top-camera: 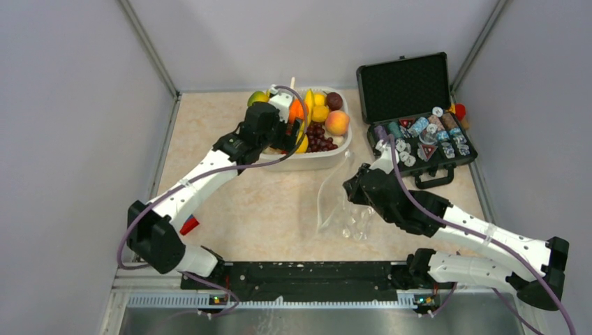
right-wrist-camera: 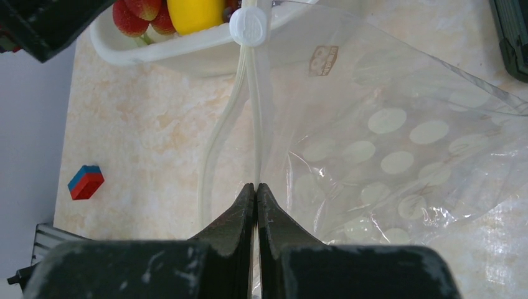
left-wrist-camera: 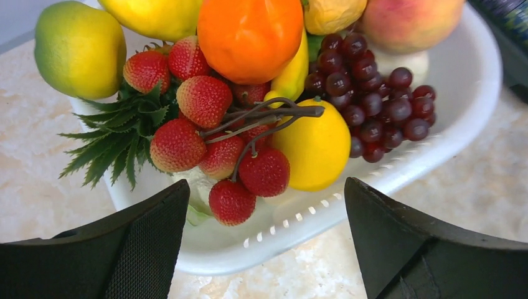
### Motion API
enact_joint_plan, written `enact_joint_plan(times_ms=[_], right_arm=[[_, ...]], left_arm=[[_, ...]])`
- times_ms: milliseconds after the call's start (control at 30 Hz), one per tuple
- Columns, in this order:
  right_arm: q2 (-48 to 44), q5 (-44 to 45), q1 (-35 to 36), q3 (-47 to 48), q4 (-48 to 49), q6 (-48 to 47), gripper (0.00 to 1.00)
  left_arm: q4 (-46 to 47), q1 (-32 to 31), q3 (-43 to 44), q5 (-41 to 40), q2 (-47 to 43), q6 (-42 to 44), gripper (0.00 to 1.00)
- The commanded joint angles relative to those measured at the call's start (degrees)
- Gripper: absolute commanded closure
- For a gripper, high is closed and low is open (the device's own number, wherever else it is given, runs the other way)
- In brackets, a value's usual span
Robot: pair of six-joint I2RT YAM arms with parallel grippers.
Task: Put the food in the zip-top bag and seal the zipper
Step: Pick up the fake fruit from the zipper food storage bag.
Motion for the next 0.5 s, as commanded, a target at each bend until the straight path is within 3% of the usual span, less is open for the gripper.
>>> enact_joint_plan(times_ms=[0,300,467], right_arm=[[-0.98,-0.79,-0.40,0.31,1.75,-0.62,1.00],[-1.83,-0.83,-0.37,-0.04,1.78,-0.56,1.00],[-1.90,-0.89,-0.38,-0.12,1.89,-0.53,1.00]], left_arm=[[2.64,0.25,2.64,-2.27,2.94,3.86,0.07],[10.29,0.20,0.74,-8.70,6.05,7.47,0.16],[12.22,0.05,0.52,-8.17,8.38,9.04,0.18]])
